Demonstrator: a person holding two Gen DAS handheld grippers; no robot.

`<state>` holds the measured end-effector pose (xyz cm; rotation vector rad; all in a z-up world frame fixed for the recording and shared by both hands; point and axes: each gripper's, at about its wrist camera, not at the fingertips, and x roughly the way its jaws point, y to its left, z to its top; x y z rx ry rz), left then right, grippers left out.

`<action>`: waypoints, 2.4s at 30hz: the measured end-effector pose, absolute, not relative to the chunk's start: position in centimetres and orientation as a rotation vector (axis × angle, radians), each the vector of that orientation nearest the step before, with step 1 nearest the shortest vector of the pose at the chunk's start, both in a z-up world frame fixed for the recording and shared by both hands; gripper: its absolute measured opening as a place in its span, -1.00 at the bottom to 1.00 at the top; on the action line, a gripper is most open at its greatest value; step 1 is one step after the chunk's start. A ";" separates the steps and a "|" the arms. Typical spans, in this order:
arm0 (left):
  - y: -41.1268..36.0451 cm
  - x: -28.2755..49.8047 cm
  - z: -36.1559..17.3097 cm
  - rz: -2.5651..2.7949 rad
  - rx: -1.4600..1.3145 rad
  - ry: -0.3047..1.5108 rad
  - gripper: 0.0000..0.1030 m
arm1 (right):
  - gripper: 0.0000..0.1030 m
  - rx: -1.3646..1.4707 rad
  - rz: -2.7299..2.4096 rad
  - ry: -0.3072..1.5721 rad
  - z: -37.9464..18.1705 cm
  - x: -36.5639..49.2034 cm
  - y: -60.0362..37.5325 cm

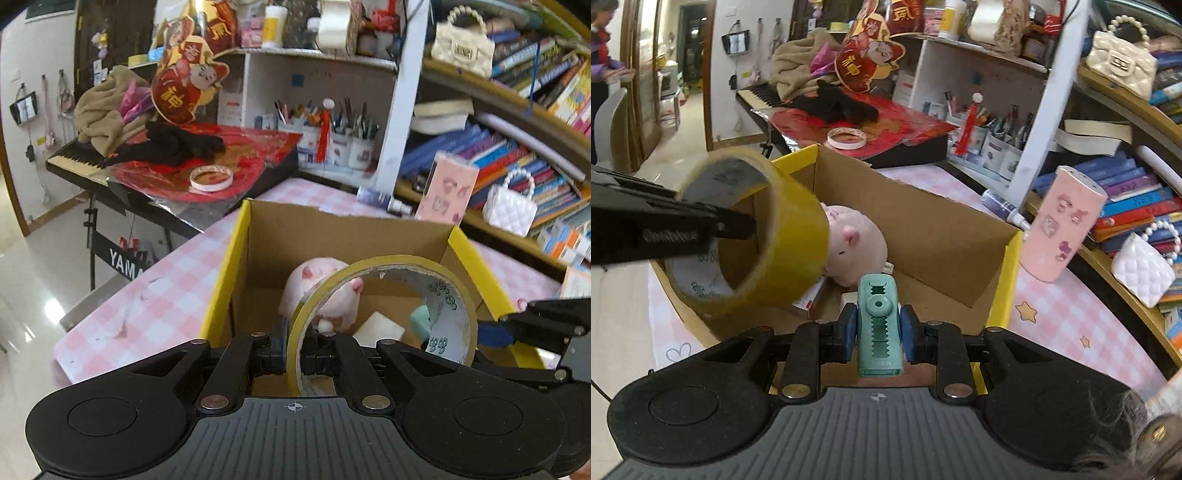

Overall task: Organize objects
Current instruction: 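Lower the tape and green piece into the box and open both tools, then withdraw both tools from the box back over the remaining table objects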

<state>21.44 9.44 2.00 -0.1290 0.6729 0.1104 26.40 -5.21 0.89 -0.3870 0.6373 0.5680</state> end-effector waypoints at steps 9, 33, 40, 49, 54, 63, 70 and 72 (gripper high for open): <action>8.9 23.6 0.0 0.129 -0.103 0.752 -0.91 | -0.55 -0.383 0.578 0.763 -0.4 28.9 -4.6; 9.8 15.0 5.6 0.024 -0.258 0.440 0.28 | -0.34 -0.265 0.466 0.644 3.7 24.0 -6.3; 11.1 9.0 5.6 0.096 -0.260 0.439 0.32 | -0.34 -0.151 0.397 0.595 5.1 18.3 -7.9; 11.4 3.1 2.9 0.135 -0.278 0.561 0.36 | -0.34 -0.044 0.313 0.700 2.4 11.0 -7.5; 11.3 0.2 1.5 0.133 -0.288 0.610 0.36 | -0.34 -0.055 0.278 0.743 0.7 7.2 -7.7; 9.0 -2.3 0.3 0.059 -0.221 0.655 0.49 | -0.34 -0.079 0.196 0.741 -0.4 2.7 -8.9; 6.0 -2.2 -0.4 -0.047 -0.149 0.687 0.59 | -0.34 -0.049 0.088 0.760 -0.9 0.7 -11.4; 5.1 -1.8 -0.5 -0.090 -0.138 0.701 0.59 | -0.34 -0.036 0.049 0.764 -1.0 0.2 -12.4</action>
